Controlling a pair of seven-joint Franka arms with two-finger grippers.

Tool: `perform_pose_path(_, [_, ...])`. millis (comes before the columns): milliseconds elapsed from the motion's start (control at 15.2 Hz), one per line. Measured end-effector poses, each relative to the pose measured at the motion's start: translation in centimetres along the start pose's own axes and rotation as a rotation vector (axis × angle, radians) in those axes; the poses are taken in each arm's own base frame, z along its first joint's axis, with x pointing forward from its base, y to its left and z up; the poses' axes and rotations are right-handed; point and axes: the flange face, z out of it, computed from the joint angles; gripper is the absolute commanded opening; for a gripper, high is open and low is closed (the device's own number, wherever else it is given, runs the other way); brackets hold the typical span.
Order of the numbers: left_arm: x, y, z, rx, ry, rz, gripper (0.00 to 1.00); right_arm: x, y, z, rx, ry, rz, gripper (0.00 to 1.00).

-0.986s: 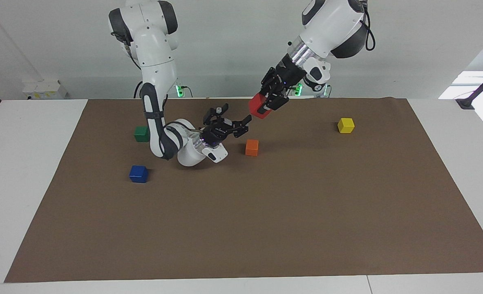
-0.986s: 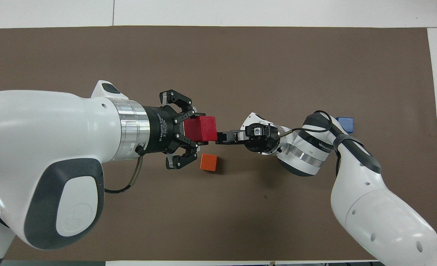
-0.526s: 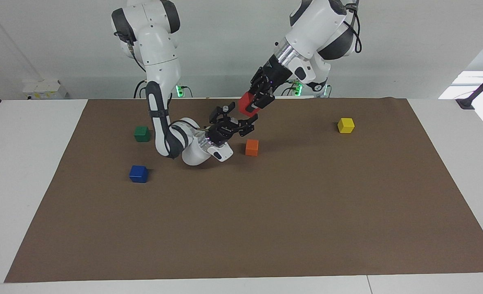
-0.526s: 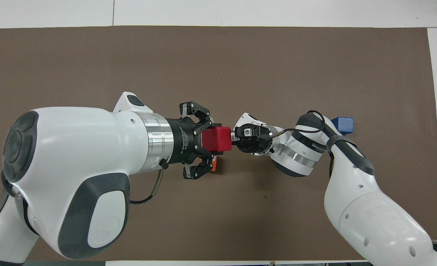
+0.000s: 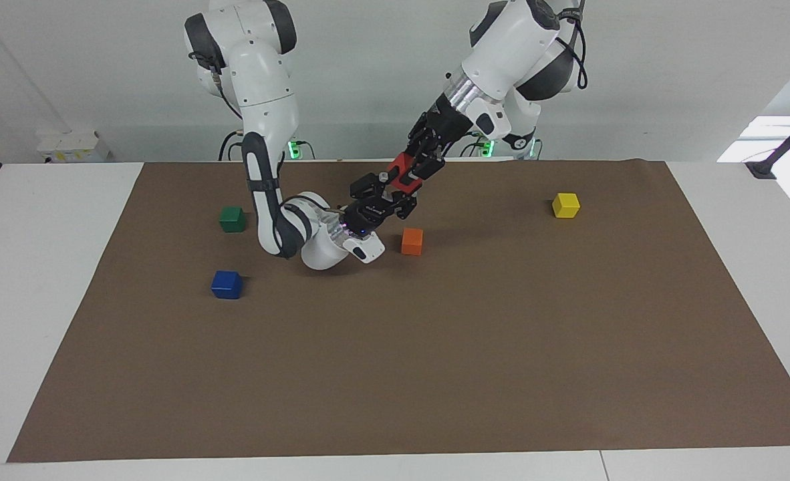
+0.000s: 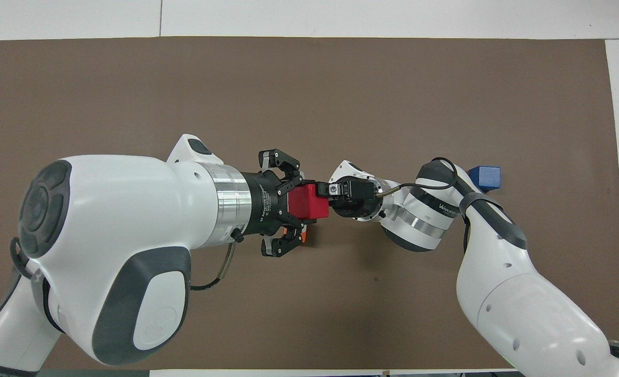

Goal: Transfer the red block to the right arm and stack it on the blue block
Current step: 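Close the right gripper on the red cube held by the left gripper, then open the left gripper and withdraw it while the right gripper pulls away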

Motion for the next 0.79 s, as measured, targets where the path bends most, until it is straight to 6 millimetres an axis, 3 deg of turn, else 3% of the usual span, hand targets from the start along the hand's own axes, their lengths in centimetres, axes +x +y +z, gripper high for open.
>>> perform_pose_path(131, [0.0, 0.0, 0.0, -0.001, 0.000, 0.000, 0.00, 0.0, 0.0, 0.0, -0.001, 0.000, 0.000, 0.00])
perform_pose_path(197, [0.0, 0.0, 0.0, -0.001, 0.000, 0.002, 0.32, 0.0, 0.0, 0.0, -0.001, 0.000, -0.001, 0.00])
perform_pose_path(263, [0.1, 0.1, -0.1, -0.001, 0.000, 0.004, 0.99, 0.1, 0.0, 0.1, -0.002, 0.000, -0.004, 0.00])
perform_pose_path(526, [1.0, 0.9, -0.9, -0.022, 0.006, 0.019, 1.00, 0.3, 0.0, 0.1, -0.013, 0.005, -0.009, 0.00])
perform_pose_path(789, [5.3, 3.5, -4.6, -0.026, 0.029, 0.055, 1.00, 0.8, -0.6, 0.8, -0.026, 0.005, -0.012, 0.00])
